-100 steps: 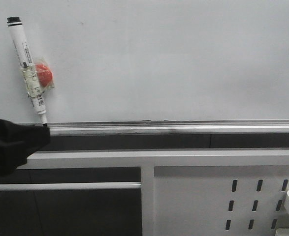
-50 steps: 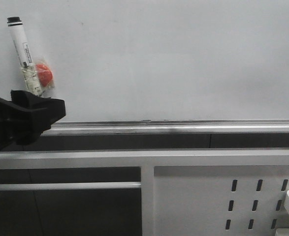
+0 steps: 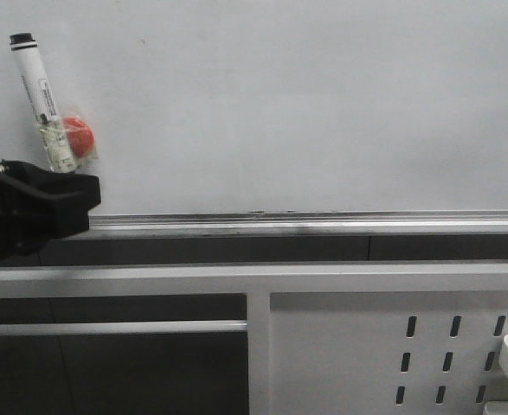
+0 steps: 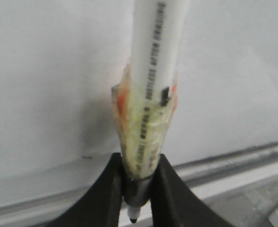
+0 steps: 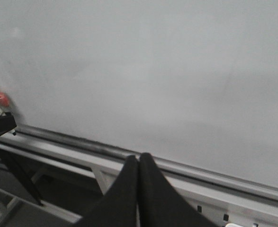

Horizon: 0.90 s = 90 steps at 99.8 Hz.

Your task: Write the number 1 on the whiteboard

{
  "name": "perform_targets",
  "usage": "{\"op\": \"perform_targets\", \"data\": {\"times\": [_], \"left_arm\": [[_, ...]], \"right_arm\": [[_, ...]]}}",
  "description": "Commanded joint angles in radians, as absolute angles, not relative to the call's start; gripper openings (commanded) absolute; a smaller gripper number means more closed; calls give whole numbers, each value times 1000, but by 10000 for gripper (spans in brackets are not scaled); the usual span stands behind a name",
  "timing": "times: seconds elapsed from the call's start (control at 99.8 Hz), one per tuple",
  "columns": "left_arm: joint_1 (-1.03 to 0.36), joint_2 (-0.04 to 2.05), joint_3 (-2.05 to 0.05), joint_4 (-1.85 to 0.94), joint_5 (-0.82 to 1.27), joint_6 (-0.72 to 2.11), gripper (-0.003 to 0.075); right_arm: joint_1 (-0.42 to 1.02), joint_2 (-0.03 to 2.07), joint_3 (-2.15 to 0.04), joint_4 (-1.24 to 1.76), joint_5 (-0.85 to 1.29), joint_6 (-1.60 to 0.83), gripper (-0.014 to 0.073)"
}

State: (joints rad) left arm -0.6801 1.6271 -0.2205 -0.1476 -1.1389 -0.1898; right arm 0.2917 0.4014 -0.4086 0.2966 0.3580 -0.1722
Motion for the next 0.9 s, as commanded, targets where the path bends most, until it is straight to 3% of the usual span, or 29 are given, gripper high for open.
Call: {"op": "perform_targets", "data": {"times": [0.0, 0.371, 0.441, 0.692, 0.892], "left_arm": [[-683, 1603, -215, -45, -1344, -189, -20], [-683, 1585, -244, 295, -1092, -117, -20], [-683, 1560, -280, 377, -969, -98, -20], [-693, 1384, -473, 685, -372, -61, -20], [-727, 1313, -509, 741, -254, -61, -20]], "right_arm": [[324, 445, -457, 302, 323, -184, -69], [641, 715, -565, 302, 385, -336, -61], [698, 781, -593, 291, 383, -349, -9], [768, 981, -695, 210, 388, -349, 319], [789, 1057, -755, 210, 334, -351, 339]]}}
